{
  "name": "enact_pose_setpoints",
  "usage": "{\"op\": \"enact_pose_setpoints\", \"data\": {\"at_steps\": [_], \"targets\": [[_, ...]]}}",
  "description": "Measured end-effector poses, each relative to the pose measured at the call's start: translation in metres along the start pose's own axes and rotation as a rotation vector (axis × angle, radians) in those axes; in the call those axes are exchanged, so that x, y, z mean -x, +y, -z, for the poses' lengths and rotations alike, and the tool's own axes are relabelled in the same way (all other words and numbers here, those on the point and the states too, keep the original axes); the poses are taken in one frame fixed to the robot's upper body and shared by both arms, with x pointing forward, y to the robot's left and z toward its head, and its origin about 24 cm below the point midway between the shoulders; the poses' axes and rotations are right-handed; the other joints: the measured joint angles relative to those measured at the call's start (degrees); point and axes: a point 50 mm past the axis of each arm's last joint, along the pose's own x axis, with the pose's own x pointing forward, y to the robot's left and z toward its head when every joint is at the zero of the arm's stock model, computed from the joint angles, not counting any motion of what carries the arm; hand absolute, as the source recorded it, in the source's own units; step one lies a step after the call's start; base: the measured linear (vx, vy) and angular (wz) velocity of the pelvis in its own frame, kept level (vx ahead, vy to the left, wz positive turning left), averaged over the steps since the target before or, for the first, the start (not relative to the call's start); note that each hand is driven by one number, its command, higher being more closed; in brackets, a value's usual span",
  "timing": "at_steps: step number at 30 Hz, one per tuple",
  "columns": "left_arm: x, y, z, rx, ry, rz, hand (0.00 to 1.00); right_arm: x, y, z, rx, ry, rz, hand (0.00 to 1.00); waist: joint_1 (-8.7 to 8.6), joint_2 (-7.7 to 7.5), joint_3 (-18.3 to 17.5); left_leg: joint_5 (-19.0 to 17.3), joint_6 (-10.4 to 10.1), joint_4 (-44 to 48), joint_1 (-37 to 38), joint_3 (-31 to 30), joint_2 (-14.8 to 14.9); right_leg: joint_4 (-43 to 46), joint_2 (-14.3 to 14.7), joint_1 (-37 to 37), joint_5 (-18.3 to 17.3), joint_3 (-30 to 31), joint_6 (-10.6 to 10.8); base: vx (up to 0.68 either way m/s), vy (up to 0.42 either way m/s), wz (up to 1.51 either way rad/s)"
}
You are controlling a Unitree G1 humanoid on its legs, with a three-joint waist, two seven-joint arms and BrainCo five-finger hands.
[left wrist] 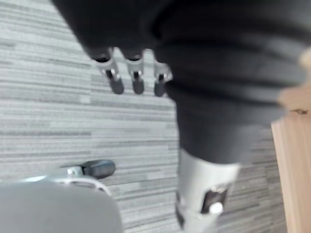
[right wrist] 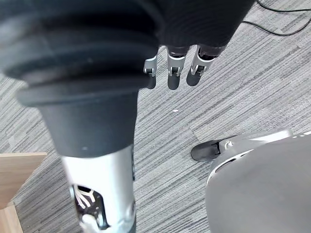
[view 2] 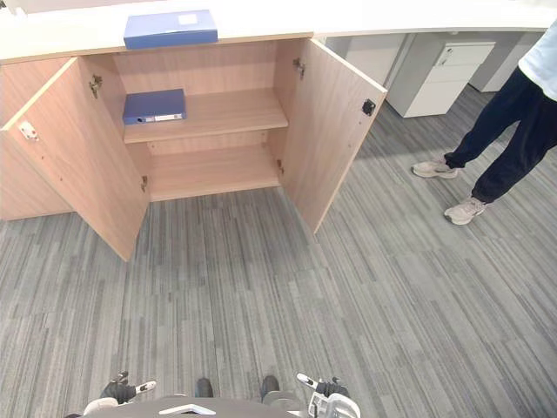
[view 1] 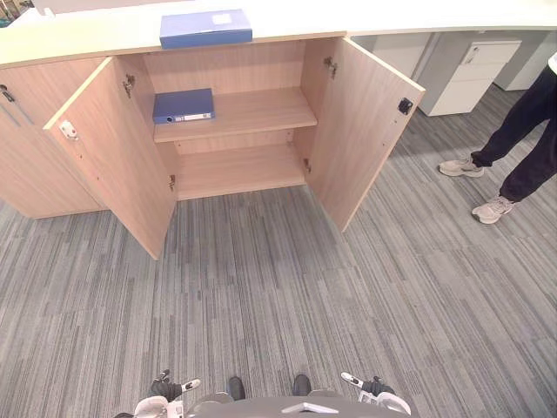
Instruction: Walk over to the cabinet, pick up the folder, carry it to the office cabinet, place the folder inside the office cabinet, then close the office cabinet door
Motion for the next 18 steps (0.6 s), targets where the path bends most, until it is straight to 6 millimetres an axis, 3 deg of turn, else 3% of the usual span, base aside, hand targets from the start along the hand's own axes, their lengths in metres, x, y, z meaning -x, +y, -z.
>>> {"op": "enact_pose_setpoints", "data": {"at_steps": [18], "targets": [[-0.002, 0.001, -0.005, -0.016, -0.01, -0.002, 0.0, 0.0, 0.02, -0.01, 0.047, -0.026, -0.051, 0.0, 0.2, -0.79, 0.5, -0.3, 0.0, 0.0, 0.6, 0.3, -0.4, -0.2, -0.4, 0.5, -0.2, -1.2, 0.2, -0.03, -0.023, 0.0]]}}
